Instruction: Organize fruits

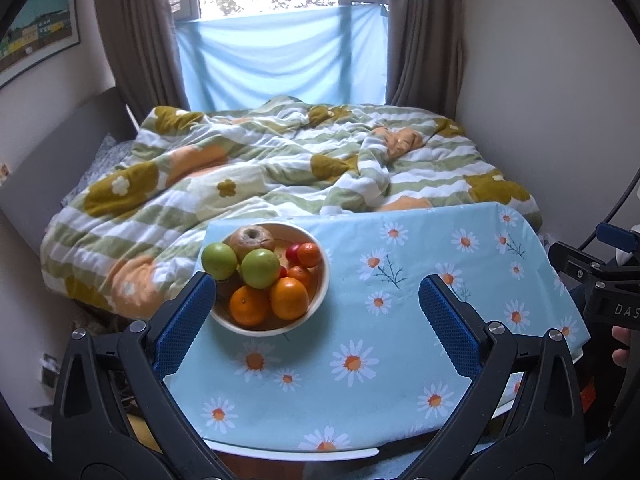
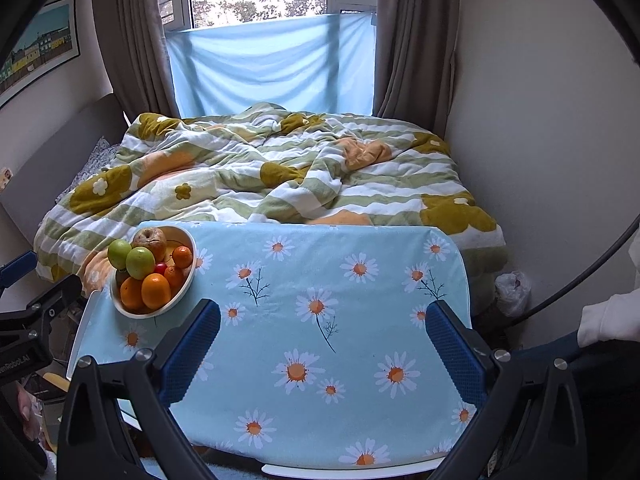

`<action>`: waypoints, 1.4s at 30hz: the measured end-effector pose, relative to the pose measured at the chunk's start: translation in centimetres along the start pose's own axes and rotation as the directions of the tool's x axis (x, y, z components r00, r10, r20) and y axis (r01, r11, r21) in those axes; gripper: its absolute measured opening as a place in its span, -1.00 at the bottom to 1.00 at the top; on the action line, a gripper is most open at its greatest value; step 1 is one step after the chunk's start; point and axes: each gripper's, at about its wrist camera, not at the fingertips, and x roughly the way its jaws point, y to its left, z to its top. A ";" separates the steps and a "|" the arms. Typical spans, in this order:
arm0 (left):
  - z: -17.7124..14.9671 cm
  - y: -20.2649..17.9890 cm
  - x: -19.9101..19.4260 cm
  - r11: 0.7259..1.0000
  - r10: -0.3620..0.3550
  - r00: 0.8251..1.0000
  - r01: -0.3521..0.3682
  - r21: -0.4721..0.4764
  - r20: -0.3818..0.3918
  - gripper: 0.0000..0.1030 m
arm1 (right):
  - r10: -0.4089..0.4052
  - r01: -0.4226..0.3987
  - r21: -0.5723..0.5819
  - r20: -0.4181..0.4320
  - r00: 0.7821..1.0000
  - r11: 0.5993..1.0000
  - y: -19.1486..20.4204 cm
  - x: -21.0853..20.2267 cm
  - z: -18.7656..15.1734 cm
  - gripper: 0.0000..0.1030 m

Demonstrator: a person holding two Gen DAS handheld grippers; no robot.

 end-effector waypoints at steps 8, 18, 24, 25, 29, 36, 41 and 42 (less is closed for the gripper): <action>0.3 -0.1 0.1 1.000 0.001 1.000 -0.001 -0.001 0.000 1.00 | 0.001 -0.001 0.001 -0.001 1.000 1.000 -0.1 0.0 0.0 0.98; 0.8 -0.4 0.4 1.000 -0.003 1.000 0.003 -0.002 -0.002 1.00 | -0.009 0.010 0.012 -0.006 1.000 1.000 -0.4 0.3 0.4 0.98; 0.8 -0.4 0.4 1.000 -0.003 1.000 0.003 -0.002 -0.002 1.00 | -0.009 0.009 0.012 -0.007 1.000 1.000 -0.5 0.3 0.4 0.98; 0.8 -0.4 0.4 1.000 -0.003 1.000 0.003 -0.003 -0.002 1.00 | -0.009 0.009 0.013 -0.007 1.000 1.000 -0.5 0.3 0.4 0.98; 0.8 -0.3 0.5 1.000 -0.003 1.000 0.003 -0.005 -0.003 1.00 | -0.009 0.009 0.012 -0.006 1.000 1.000 -0.5 0.3 0.4 0.98; 0.6 -0.1 0.5 1.000 -0.004 1.000 0.004 -0.011 -0.003 1.00 | -0.009 0.009 0.011 -0.006 1.000 1.000 -0.5 0.3 0.4 0.98; 0.6 -0.1 0.5 1.000 -0.005 1.000 0.005 -0.012 -0.003 1.00 | -0.009 0.009 0.011 -0.006 1.000 1.000 -0.4 0.3 0.3 0.98; 0.6 -0.1 0.5 1.000 -0.006 1.000 0.006 -0.012 -0.003 1.00 | -0.009 0.009 0.011 -0.006 1.000 1.000 -0.4 0.3 0.3 0.98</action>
